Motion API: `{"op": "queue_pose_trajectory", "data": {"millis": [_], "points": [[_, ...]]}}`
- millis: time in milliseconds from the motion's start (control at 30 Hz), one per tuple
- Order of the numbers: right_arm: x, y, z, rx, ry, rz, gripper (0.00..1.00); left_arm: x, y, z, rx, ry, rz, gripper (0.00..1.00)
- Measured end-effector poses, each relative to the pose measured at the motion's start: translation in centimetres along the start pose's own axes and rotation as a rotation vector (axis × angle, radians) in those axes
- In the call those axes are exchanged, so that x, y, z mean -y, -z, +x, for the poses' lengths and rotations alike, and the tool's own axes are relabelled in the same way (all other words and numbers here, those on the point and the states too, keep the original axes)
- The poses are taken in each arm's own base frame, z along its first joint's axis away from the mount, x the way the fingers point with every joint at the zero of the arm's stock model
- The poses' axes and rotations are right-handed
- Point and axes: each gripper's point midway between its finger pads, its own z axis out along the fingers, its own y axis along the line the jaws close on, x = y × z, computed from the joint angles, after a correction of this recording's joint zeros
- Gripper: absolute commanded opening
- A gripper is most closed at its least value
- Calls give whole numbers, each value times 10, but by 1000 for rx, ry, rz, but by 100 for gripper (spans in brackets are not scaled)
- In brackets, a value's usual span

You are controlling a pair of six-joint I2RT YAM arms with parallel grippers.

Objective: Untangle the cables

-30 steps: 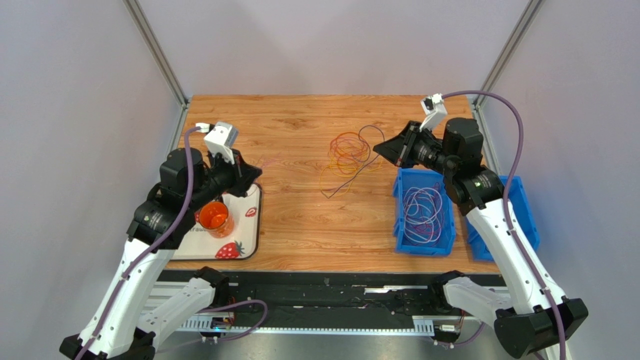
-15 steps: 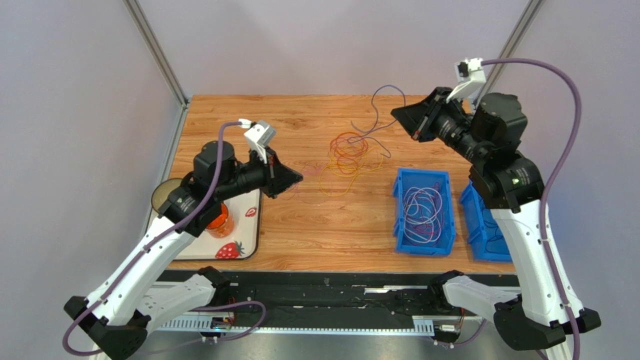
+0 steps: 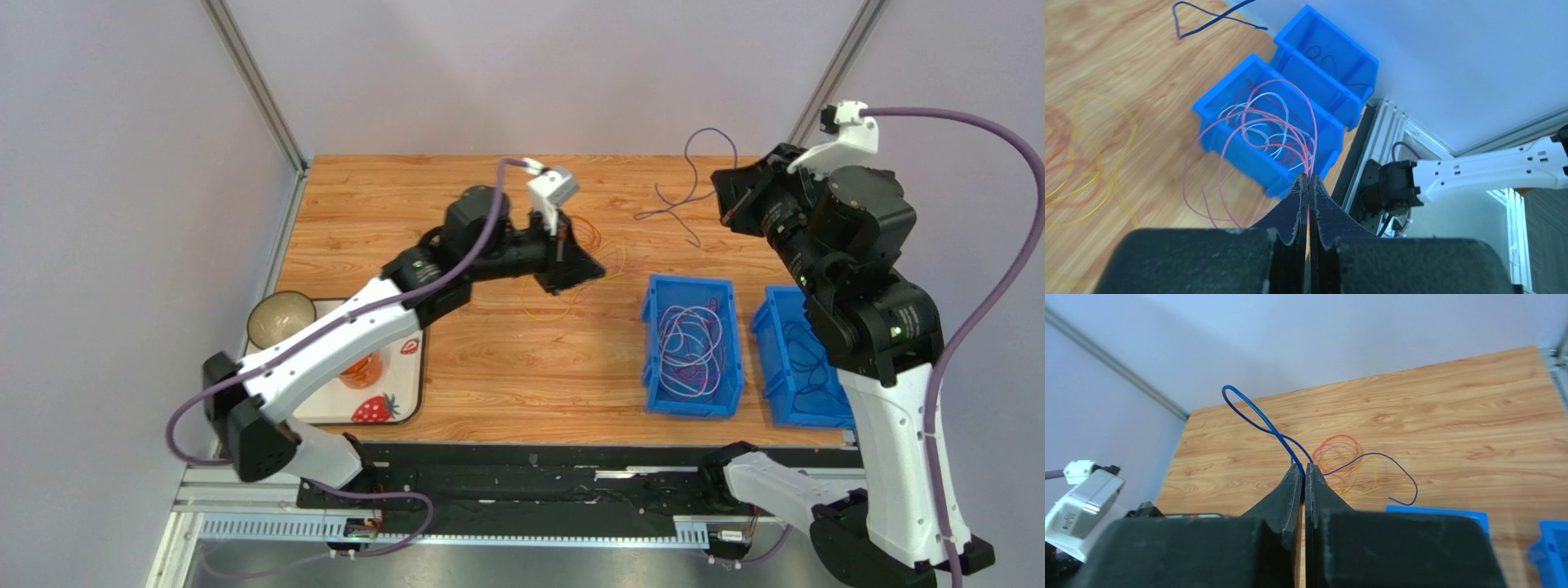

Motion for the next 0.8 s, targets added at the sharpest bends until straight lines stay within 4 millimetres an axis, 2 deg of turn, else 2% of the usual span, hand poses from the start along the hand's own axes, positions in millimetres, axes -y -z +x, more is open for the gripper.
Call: {"op": "queue_pose_trajectory", "data": {"millis": [67, 200, 367, 567, 600, 633, 667, 733, 767, 800], "points": [[15, 8, -3, 31, -2, 72, 0, 8, -32, 2, -20, -7, 34, 0], [40, 33, -12, 102, -11, 185, 0, 17, -86, 20, -79, -7, 81, 0], [60, 63, -29, 201, -26, 278, 0, 21, -140, 46, -136, 6, 117, 0], [69, 77, -37, 245, -24, 324, 0, 20, -179, 71, -191, 43, 157, 0], [70, 77, -37, 245, -21, 327, 0, 19, -182, 73, -194, 46, 160, 3], [70, 77, -36, 244, -20, 328, 0, 18, -185, 75, -197, 49, 162, 10], [70, 76, -36, 242, -17, 330, 0, 18, -187, 76, -200, 54, 163, 31], [71, 76, -34, 237, -13, 332, 0, 18, -189, 77, -201, 55, 166, 51], [72, 75, -33, 234, -10, 333, 0, 19, -190, 77, -203, 64, 170, 69], [72, 75, -32, 230, -7, 335, 0, 20, -190, 76, -201, 68, 173, 78]]}}
